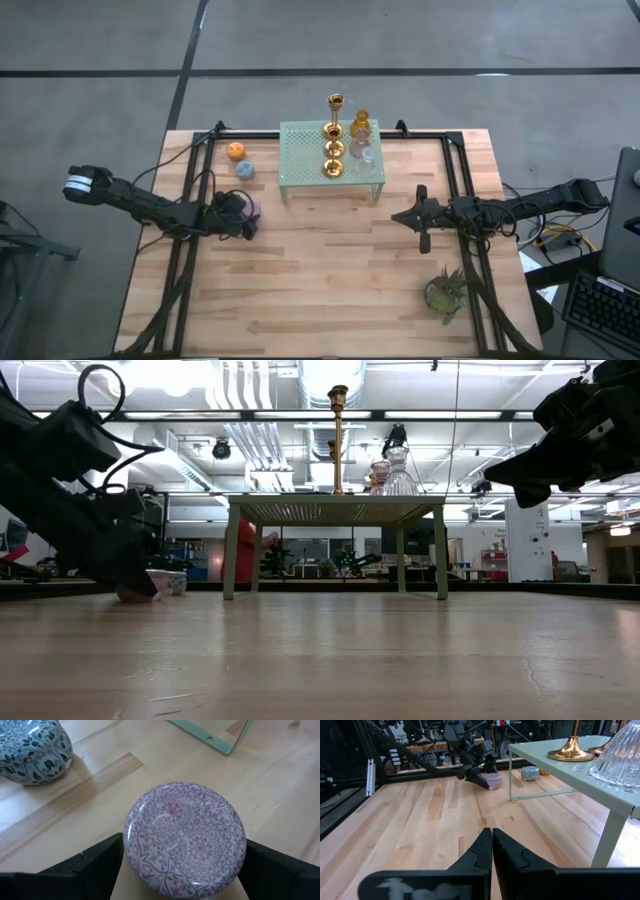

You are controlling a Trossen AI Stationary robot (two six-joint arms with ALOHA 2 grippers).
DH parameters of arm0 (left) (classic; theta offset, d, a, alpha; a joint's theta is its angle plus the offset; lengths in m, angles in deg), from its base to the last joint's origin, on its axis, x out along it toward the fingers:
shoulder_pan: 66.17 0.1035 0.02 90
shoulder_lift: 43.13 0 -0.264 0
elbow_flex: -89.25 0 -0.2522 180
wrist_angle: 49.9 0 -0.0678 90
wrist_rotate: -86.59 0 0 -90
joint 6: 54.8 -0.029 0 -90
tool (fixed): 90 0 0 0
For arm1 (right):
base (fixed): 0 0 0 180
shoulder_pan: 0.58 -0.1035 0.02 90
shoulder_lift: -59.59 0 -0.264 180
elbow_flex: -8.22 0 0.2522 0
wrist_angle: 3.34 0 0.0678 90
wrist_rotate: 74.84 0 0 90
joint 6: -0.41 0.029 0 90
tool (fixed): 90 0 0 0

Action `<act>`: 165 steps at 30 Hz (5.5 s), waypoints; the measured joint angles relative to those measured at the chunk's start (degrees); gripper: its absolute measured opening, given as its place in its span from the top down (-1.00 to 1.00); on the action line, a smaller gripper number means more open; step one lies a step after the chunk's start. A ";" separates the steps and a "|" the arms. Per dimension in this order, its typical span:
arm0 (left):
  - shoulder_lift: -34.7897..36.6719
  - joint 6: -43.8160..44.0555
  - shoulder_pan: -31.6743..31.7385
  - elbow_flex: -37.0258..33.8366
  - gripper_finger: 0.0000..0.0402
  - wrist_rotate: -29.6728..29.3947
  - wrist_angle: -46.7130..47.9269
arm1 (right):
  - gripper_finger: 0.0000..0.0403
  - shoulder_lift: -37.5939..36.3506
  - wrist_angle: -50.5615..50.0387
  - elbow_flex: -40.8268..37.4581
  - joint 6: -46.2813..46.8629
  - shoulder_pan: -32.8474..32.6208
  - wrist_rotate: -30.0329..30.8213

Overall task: Pick & Place candle stick holders
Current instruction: Put the purple scented candle on the shelf, then put the blue scented candle on the shelf

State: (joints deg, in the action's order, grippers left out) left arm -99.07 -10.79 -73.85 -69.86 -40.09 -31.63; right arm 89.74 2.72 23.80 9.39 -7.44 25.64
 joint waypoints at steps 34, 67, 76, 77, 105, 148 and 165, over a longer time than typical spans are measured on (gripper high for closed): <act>0.04 -3.61 0.02 3.24 -0.57 4.50 -6.28 | 0.96 0.00 0.02 0.00 0.00 0.00 0.02; -1.52 -19.67 2.17 35.89 -0.57 8.60 13.70 | 0.96 0.00 0.02 0.00 0.00 0.00 0.02; -8.42 -25.04 10.09 42.62 -0.57 11.43 13.52 | 0.96 0.00 0.01 0.00 0.00 -0.01 0.01; -9.41 -25.47 11.09 43.10 -0.57 11.97 13.54 | 0.96 0.00 0.02 0.00 0.00 0.00 0.02; -29.18 -30.47 19.58 54.96 -0.59 15.36 12.10 | 0.96 0.00 0.01 0.00 0.00 -0.01 0.02; -14.81 -27.57 18.56 55.84 -0.73 -0.43 32.47 | 0.96 0.00 0.04 0.00 0.00 -0.02 0.02; -0.92 -16.64 18.29 25.44 -0.72 -6.78 18.05 | 0.96 0.00 0.04 0.00 -0.01 -0.02 0.00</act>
State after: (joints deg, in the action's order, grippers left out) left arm -99.99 -27.43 -55.56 -44.42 -46.87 -13.58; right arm 89.74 2.76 23.80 9.38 -7.46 25.64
